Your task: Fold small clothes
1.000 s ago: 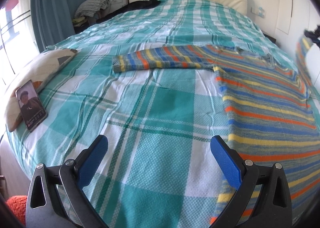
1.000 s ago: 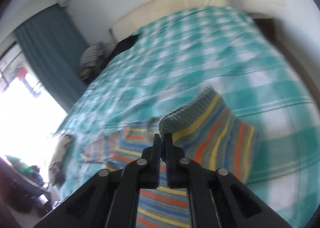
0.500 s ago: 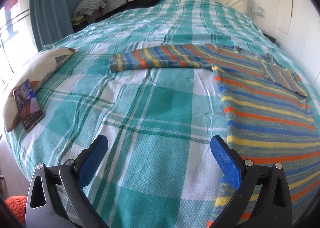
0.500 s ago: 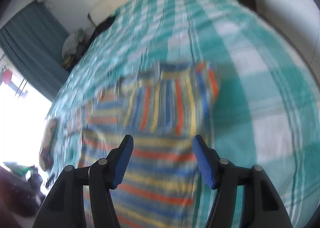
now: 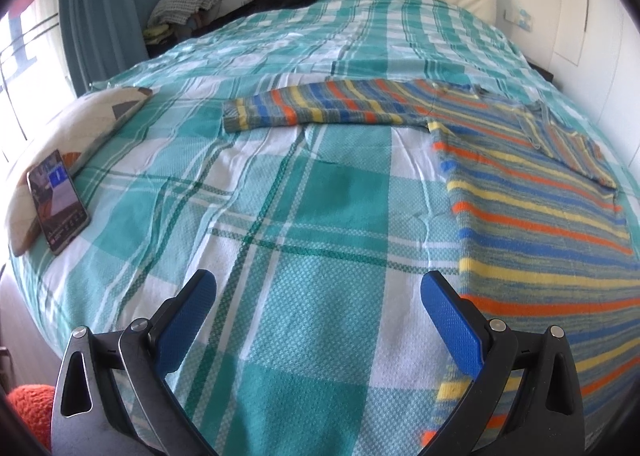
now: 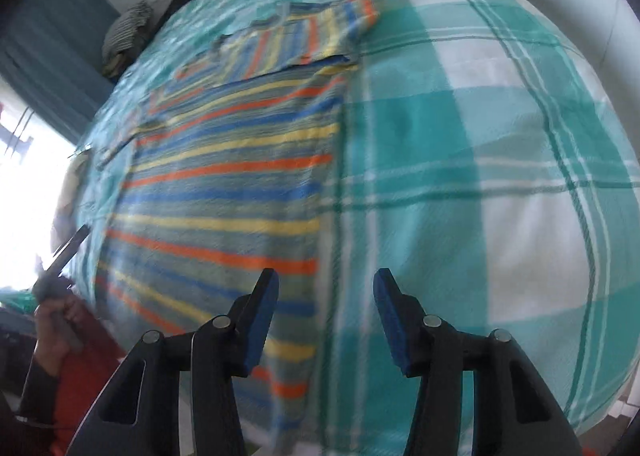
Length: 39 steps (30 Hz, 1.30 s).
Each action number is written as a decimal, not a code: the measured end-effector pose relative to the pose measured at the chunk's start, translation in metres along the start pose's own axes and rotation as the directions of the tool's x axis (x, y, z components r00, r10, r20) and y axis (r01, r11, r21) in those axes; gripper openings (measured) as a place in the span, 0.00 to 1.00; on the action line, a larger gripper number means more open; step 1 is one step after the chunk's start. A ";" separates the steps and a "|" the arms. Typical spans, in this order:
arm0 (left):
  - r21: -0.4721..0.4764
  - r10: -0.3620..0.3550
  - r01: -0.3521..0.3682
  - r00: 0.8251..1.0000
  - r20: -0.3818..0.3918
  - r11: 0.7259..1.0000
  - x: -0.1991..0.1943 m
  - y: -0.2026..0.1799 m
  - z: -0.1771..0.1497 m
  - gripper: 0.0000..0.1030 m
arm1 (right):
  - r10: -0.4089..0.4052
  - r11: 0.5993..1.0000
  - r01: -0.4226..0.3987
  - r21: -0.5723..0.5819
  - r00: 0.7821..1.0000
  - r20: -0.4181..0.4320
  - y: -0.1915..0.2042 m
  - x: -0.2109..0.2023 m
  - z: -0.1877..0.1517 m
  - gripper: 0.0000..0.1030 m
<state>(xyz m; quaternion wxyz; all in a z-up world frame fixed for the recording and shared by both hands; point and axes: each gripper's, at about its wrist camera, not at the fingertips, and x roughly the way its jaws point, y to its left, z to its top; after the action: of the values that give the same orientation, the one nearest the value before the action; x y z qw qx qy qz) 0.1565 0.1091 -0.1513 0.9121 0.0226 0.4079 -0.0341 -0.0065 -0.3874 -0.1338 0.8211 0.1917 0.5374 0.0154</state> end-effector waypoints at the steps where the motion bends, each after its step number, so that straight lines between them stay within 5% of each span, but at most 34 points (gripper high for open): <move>1: -0.006 -0.002 0.002 1.000 -0.006 1.000 0.001 0.000 0.000 0.99 | 0.035 0.999 -0.035 -0.014 0.999 -0.007 0.008 -0.001 -0.004 0.49; 3: -0.009 -0.006 0.005 1.000 -0.020 1.000 0.002 0.001 -0.002 0.99 | 0.164 0.986 -0.165 0.000 0.986 -0.041 0.021 0.003 -0.017 0.49; 5: 0.000 -0.003 0.003 0.999 -0.036 1.000 0.002 0.001 -0.005 0.99 | 0.210 0.977 -0.205 0.060 0.971 -0.117 0.020 0.018 -0.030 0.50; 6: 0.003 0.002 -0.001 0.999 -0.043 1.000 0.002 0.002 -0.007 0.99 | 0.132 0.990 -0.119 0.082 0.976 -0.175 0.016 0.030 -0.040 0.50; 7: 0.005 0.007 -0.007 0.999 -0.050 1.000 0.002 0.003 -0.009 0.99 | 0.050 0.996 -0.034 0.082 0.979 -0.200 0.012 0.035 -0.048 0.37; 8: 0.001 0.010 -0.010 0.999 -0.052 1.000 0.002 0.005 -0.009 0.99 | -0.002 0.998 0.014 0.066 0.984 -0.176 0.011 0.032 -0.052 0.25; 9: -0.006 0.009 -0.010 0.999 -0.052 1.000 0.001 0.007 -0.010 0.99 | -0.054 0.997 0.060 0.046 0.989 -0.136 0.014 0.024 -0.055 0.25; 12: -0.039 -0.002 -0.001 0.998 -0.066 0.999 0.005 0.012 -0.011 0.99 | -0.192 0.981 0.193 -0.009 0.979 0.063 0.034 -0.010 -0.057 0.46; 14: -0.059 -0.016 0.011 0.996 -0.084 0.998 0.010 0.011 -0.011 0.99 | -0.170 0.984 0.176 -0.009 0.964 0.202 0.048 -0.029 -0.058 0.59; 17: -0.061 -0.027 0.022 0.996 -0.085 0.998 0.012 0.006 -0.011 0.99 | -0.132 0.986 0.158 -0.060 0.940 0.316 0.065 -0.033 -0.062 0.60; 23: -0.013 -0.024 0.024 0.998 -0.065 1.000 0.004 0.002 -0.011 0.99 | -0.147 0.976 0.189 -0.106 0.937 0.317 0.078 -0.008 -0.063 0.60; 27: -0.086 -0.108 0.101 0.990 -0.089 0.991 0.008 0.013 -0.004 0.99 | -0.147 0.980 0.181 -0.082 0.939 0.310 0.075 -0.005 -0.062 0.60; 29: -0.123 -0.185 0.175 0.980 -0.076 0.977 0.012 0.026 0.015 0.99 | -0.141 0.981 0.177 -0.084 0.937 0.320 0.078 -0.010 -0.064 0.60; 34: -0.302 -0.233 0.222 0.973 0.001 0.927 0.035 0.080 0.074 0.99 | -0.135 0.979 0.175 -0.103 0.940 0.314 0.080 -0.006 -0.065 0.62; 39: -0.391 -0.210 0.175 0.977 -0.047 0.904 0.099 0.114 0.125 0.98 | -0.131 0.981 0.166 -0.100 0.948 0.291 0.078 0.002 -0.063 0.62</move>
<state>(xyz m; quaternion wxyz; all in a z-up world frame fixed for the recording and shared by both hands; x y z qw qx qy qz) 0.3246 0.2102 -0.1404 0.8720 -0.1957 0.4468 -0.0422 -0.0472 -0.2961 -0.1313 0.8985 0.0998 0.4256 -0.0411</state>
